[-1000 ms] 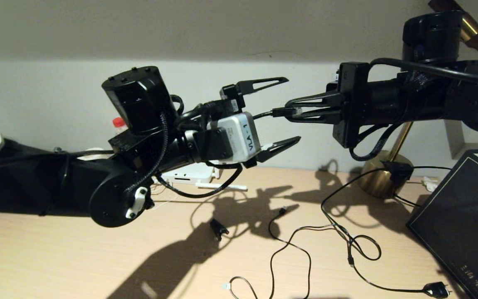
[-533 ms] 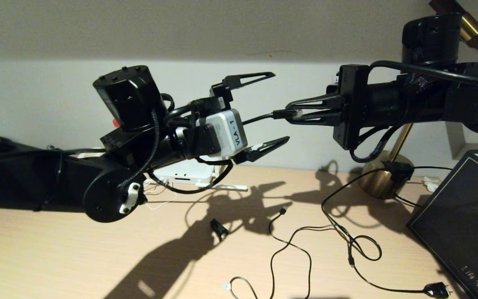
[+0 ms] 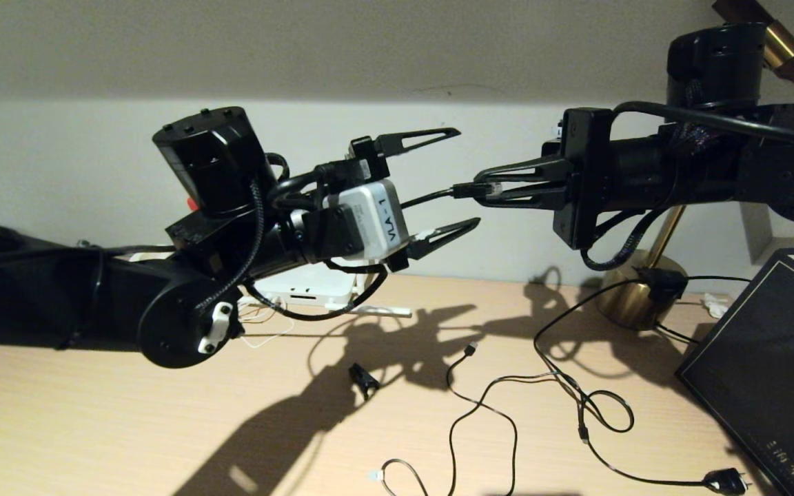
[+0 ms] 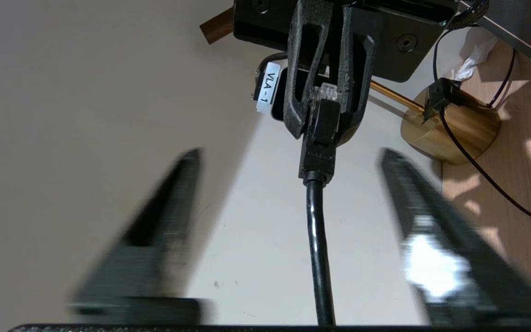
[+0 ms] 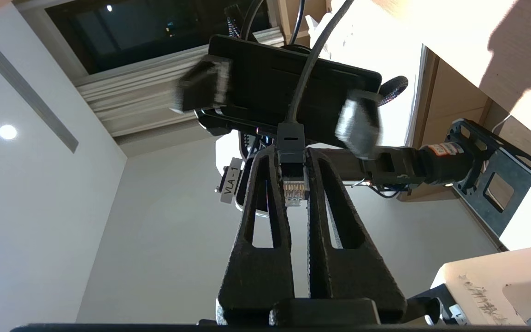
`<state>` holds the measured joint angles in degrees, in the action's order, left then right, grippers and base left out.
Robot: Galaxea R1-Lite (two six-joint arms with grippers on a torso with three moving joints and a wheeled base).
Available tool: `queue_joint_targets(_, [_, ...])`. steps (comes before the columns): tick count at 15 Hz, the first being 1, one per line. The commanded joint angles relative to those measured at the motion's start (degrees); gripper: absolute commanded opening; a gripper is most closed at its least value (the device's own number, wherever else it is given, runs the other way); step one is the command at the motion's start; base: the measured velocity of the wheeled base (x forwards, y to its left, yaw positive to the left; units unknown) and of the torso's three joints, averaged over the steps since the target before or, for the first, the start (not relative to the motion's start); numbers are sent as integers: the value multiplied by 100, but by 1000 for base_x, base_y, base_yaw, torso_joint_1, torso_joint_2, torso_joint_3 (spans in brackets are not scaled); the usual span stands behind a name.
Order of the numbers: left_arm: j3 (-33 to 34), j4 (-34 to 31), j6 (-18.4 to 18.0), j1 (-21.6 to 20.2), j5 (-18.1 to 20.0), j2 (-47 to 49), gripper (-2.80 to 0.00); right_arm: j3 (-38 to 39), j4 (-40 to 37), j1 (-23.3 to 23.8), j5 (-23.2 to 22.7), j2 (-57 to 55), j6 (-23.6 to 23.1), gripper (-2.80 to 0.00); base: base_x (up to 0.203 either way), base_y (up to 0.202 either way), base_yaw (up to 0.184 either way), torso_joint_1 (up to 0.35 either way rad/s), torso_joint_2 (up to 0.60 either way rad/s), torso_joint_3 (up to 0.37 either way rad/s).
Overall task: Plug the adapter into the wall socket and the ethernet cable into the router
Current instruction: Hand it to the other hand
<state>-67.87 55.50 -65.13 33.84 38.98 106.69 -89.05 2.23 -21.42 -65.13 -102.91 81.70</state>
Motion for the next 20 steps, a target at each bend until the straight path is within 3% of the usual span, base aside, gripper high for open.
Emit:
queue_joint_targets(1, [16,39,-26,0,18,-23,-280,-7,5,-3,-34,-9,48,-280,0,0,0,0,0,0])
queue_joint_targets(13, [45,39,-26,167,22,-8,-280,-16,23,6,-11,-47,21,-280,0,0,0,0,0,0])
queue_joint_targets(14, [45,33,-26,167,15,-8,-280,-16,23,6,-8,-45,12,-105,0,0,0,0,0,0])
queue_joint_targets(15, [57,39,-24,168,22,-9,-280,-16,23,6,1,-45,10,0,0,0,0,0,0,0])
queue_joint_targets(18, [452,110,231,137,8,-166,-280,19,23,77,23,-1,4,0,0,0,0,0,0,0])
queue_joint_targets(20, [985,139,932,-202,-21,-492,-280,170,30,299,223,230,-46,0,0,0,0,0,0,0])
